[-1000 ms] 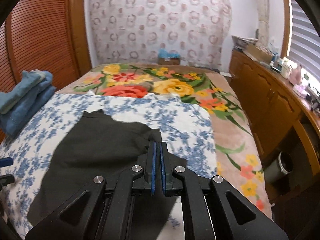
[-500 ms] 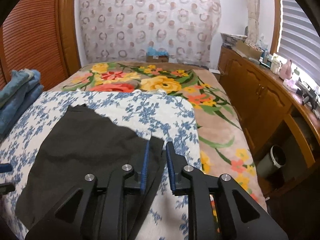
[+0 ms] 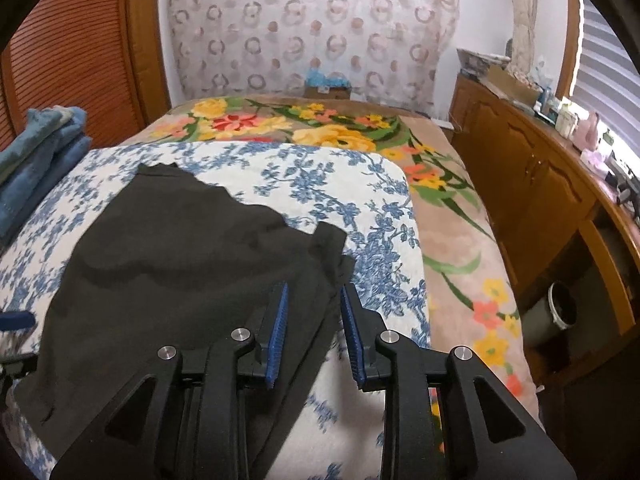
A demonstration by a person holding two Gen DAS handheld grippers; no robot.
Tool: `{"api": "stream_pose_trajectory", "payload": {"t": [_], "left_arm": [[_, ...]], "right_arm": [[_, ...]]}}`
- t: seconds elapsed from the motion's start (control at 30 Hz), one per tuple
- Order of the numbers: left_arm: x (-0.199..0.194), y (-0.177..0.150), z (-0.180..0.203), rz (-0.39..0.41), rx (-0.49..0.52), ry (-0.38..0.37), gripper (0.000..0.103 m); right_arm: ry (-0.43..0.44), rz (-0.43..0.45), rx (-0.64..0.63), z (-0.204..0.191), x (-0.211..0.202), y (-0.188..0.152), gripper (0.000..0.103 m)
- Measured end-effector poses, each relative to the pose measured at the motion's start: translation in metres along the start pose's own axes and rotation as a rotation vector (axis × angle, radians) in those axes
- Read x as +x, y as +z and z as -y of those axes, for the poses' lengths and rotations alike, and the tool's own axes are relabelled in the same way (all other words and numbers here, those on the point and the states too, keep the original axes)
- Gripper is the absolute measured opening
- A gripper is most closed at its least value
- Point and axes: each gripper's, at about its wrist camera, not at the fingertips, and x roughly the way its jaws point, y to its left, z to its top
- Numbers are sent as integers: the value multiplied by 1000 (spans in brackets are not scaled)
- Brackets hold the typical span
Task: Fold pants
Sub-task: 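Open the right gripper and withdraw both tools from the folded garment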
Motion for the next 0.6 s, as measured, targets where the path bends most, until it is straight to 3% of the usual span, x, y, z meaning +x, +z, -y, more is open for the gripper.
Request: {"api": "stream_pose_trajectory", "payload": {"t": [0.13,0.27,0.37,0.6], "left_arm": [[1,-1,2,7,9,8,44],[1,-1,3,9,10,10,44],[1,-1,2,9,13,13,46],[1,-2,3,11,15,11,49]], "right_arm": [[-22,-20,-4,7,9,5,26],[-133,-45,20,17,14,7,26],[-102,-30,82,28,7,5,26],[-40,32,53,10,-25,0,26]]}}
